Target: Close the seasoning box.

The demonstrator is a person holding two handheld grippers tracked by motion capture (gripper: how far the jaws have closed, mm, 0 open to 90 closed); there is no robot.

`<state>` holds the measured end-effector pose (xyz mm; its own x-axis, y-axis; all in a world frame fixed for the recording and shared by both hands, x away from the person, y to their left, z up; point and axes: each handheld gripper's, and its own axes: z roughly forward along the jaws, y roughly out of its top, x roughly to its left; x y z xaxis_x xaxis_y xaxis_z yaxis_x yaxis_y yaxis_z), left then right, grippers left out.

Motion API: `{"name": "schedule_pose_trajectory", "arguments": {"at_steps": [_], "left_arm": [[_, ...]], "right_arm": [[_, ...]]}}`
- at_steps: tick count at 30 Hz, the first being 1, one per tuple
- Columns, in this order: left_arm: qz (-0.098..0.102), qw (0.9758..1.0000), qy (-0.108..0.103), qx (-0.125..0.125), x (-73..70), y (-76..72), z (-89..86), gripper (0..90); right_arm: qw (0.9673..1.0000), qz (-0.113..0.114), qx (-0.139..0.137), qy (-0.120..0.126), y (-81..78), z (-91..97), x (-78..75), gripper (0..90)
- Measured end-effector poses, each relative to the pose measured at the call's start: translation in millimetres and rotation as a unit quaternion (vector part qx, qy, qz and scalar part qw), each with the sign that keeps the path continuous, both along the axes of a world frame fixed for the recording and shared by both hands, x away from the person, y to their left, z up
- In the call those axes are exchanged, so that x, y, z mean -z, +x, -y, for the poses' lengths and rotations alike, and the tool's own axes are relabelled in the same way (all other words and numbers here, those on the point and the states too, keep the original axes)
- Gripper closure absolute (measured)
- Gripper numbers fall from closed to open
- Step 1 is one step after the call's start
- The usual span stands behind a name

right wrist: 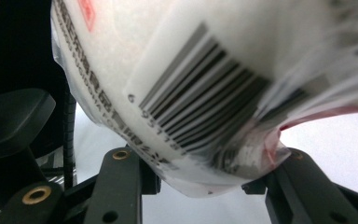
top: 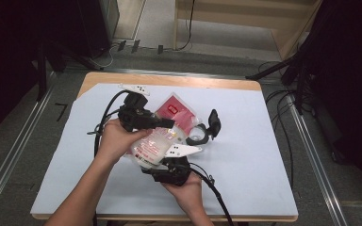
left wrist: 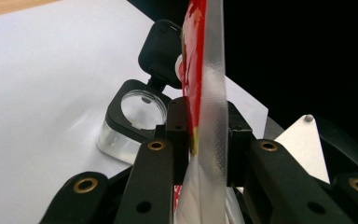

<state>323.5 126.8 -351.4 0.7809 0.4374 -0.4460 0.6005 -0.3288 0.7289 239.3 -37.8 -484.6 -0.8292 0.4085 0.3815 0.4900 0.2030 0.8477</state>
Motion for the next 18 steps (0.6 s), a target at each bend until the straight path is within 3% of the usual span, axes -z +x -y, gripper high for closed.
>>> {"name": "schedule_pose_trajectory", "arguments": {"at_steps": [3,6,7,9,11,15,18], "left_arm": [[-0.004,1.0,-0.002,0.0,2.7,1.1,1.1,78.4],[-0.012,0.9998,0.013,-0.001,7.1,1.0,6.3,78.2],[-0.016,0.9997,0.016,0.007,9.0,1.5,8.1,78.3],[-0.022,0.9996,0.012,0.01,10.8,0.3,12.3,79.2],[-0.016,0.9996,0.019,0.008,11.5,-0.4,15.1,79.4],[-0.03,0.9993,0.02,-0.002,14.2,-0.3,17.4,79.8],[-0.027,0.9992,0.028,-0.01,13.8,-0.7,18.1,80.1]], "right_arm": [[1.0,-0.003,-0.001,0.004,-0.2,0.0,0.0,58.8],[0.9999,0.011,-0.004,0.003,-2.1,-1.4,-1.5,58.6],[0.9997,0.024,-0.005,-0.009,-4.1,-3.8,-3.5,58.1],[0.9995,0.025,-0.008,-0.02,-5.5,-7.5,-4.5,58.2],[0.9997,0.023,0.0,-0.012,-5.7,-7.5,-2.1,58.4],[0.9998,0.011,0.003,-0.014,-4.9,-7.5,-0.4,57.8],[1.0,-0.001,0.0,-0.008,-4.0,-8.2,0.1,56.1]]}}
